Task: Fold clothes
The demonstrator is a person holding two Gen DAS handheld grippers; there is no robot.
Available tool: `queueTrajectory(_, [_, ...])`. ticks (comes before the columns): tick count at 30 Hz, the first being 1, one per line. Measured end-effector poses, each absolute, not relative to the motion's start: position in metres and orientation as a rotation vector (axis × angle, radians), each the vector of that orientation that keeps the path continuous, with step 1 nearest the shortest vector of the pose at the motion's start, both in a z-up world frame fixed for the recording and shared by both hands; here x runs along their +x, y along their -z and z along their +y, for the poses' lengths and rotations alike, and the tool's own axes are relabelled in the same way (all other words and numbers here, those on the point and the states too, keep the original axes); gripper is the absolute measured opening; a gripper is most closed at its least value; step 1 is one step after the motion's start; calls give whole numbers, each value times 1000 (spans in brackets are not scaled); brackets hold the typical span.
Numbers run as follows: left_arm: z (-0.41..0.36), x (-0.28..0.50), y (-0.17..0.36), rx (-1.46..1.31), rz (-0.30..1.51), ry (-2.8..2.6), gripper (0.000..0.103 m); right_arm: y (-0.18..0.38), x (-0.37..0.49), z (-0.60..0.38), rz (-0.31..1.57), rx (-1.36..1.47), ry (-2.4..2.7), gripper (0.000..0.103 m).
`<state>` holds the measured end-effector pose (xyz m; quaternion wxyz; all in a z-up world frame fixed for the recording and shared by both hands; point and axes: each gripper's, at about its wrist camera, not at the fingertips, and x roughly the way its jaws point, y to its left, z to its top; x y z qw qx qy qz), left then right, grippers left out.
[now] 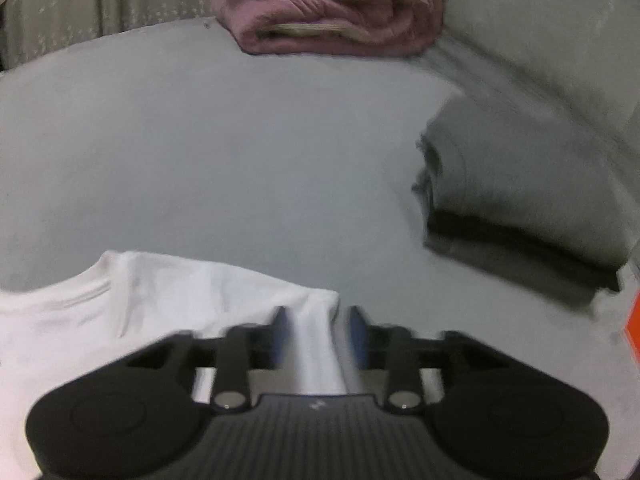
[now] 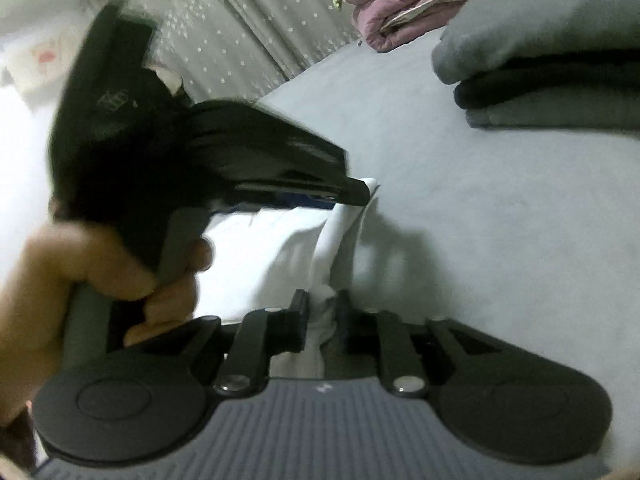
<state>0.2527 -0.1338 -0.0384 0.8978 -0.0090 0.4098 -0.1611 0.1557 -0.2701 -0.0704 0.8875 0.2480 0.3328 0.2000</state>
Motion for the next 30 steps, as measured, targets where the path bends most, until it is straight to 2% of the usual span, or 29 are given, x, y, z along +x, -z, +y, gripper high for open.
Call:
queueTrajectory(3, [-110, 239, 32, -92, 802, 338, 47, 59, 153, -277, 672, 514, -389, 35])
queueTrajectory(8, [-62, 219, 34, -158, 755, 293, 47, 37, 149, -266, 621, 435, -392, 35])
queueTrajectory(13, [-8, 196, 45, -181, 724, 212, 47, 37, 168, -240, 591, 328, -445, 35])
queueTrajectory(17, [41, 177, 59, -194, 733, 146, 47, 50, 173, -226, 637, 250, -437, 34])
queueTrajectory(18, [53, 171, 63, -195, 731, 139, 44, 54, 173, -226, 663, 235, -420, 23])
queueTrajectory(20, [74, 161, 65, -206, 726, 128, 34, 63, 172, -228, 696, 208, -388, 12])
queueTrajectory(23, [97, 152, 62, -234, 720, 112, 33, 56, 166, -226, 717, 191, -358, 10])
queueTrajectory(25, [109, 144, 57, -242, 720, 86, 39, 50, 162, -223, 728, 180, -343, 18])
queueTrajectory(26, [116, 140, 55, -258, 718, 88, 40, 47, 159, -221, 728, 173, -342, 26])
queueTrajectory(28, [131, 131, 51, -290, 715, 92, 40, 39, 153, -216, 727, 166, -343, 29])
queueTrajectory(29, [138, 126, 49, -297, 715, 65, 48, 35, 150, -212, 726, 163, -342, 33])
queueTrajectory(30, [144, 121, 46, -291, 709, 39, 51, 31, 148, -209, 724, 159, -339, 37])
